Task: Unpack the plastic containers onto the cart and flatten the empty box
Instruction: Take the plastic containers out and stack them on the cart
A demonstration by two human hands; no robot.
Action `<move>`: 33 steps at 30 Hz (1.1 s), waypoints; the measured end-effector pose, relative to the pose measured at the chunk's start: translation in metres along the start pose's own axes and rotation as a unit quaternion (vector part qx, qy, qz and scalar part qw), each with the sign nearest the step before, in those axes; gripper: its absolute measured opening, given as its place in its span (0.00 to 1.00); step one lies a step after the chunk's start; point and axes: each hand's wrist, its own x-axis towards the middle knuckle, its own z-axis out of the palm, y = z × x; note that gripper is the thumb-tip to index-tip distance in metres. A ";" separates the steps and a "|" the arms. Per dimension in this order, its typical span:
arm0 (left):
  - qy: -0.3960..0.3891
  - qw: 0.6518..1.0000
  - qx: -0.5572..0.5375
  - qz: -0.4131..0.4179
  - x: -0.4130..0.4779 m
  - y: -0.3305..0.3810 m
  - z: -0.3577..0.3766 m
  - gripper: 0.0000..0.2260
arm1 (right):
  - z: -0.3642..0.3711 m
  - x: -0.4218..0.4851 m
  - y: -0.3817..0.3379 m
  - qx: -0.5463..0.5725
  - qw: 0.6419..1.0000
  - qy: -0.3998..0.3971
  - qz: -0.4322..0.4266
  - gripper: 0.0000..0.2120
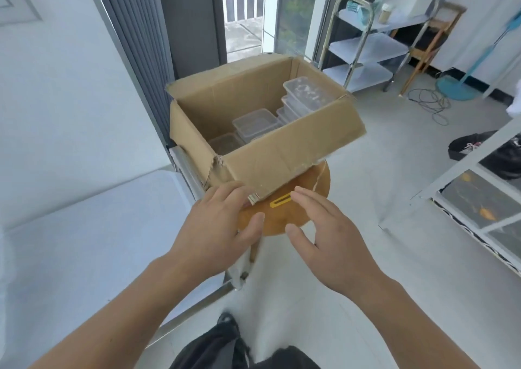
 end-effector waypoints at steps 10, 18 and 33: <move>0.011 0.998 -0.045 -0.037 0.113 -0.046 -0.008 0.26 | -0.012 0.133 0.010 -0.059 0.996 -0.058 -0.036 0.28; 0.039 0.991 -0.069 -0.104 0.168 -0.085 -0.014 0.24 | -0.013 0.228 0.011 -0.100 0.986 -0.113 -0.076 0.27; 0.084 0.956 -0.078 -0.271 0.311 -0.082 0.025 0.24 | 0.023 0.477 0.093 -0.151 0.928 -0.278 -0.197 0.29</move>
